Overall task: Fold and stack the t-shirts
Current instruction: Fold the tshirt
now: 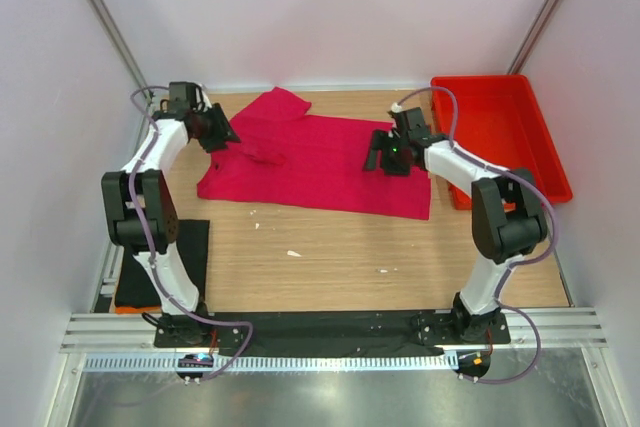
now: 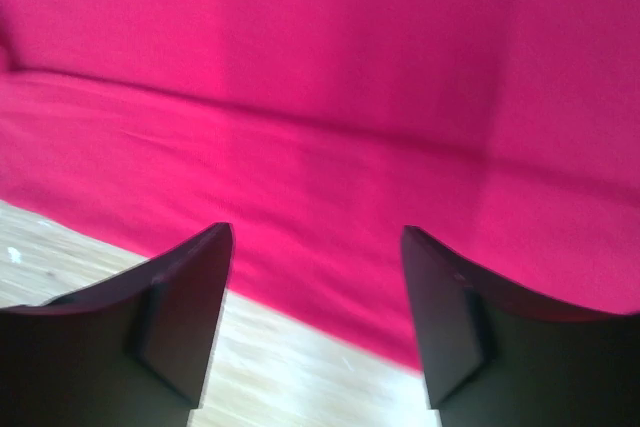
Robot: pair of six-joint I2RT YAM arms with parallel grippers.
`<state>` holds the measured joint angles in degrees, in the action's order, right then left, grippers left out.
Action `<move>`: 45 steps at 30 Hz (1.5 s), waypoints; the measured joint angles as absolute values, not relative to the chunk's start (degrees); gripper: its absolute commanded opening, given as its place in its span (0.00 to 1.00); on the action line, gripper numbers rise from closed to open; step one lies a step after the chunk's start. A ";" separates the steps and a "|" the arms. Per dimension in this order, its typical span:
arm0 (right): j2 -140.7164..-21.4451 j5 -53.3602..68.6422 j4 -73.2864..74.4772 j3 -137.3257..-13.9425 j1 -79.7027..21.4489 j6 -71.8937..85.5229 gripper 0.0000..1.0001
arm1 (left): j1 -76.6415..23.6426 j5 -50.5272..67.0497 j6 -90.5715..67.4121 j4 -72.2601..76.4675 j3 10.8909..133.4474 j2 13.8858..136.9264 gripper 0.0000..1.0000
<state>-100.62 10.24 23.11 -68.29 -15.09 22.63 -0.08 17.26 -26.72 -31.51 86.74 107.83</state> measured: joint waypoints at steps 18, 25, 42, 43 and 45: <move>-128.46 14.57 1.17 -99.48 -33.04 26.70 0.74 | 3.16 13.28 -33.08 -33.58 66.28 104.07 0.34; -135.55 18.50 0.80 -105.84 -33.28 23.83 0.62 | 3.86 12.62 -34.06 -34.63 65.32 103.83 0.34; -141.62 25.76 -0.51 -110.02 -33.34 22.37 0.25 | 3.88 17.91 -42.24 -30.48 75.20 104.47 0.38; -141.62 25.85 -0.64 -110.10 -33.39 22.68 0.22 | 3.88 17.98 -42.76 -30.41 75.20 104.88 0.38; -141.62 25.89 -0.99 -110.21 -33.43 22.85 0.17 | 3.88 18.00 -43.35 -30.26 75.20 105.27 0.37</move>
<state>-141.62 25.89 -0.99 -110.21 -33.43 22.85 3.88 18.00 -43.35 -30.26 75.20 105.27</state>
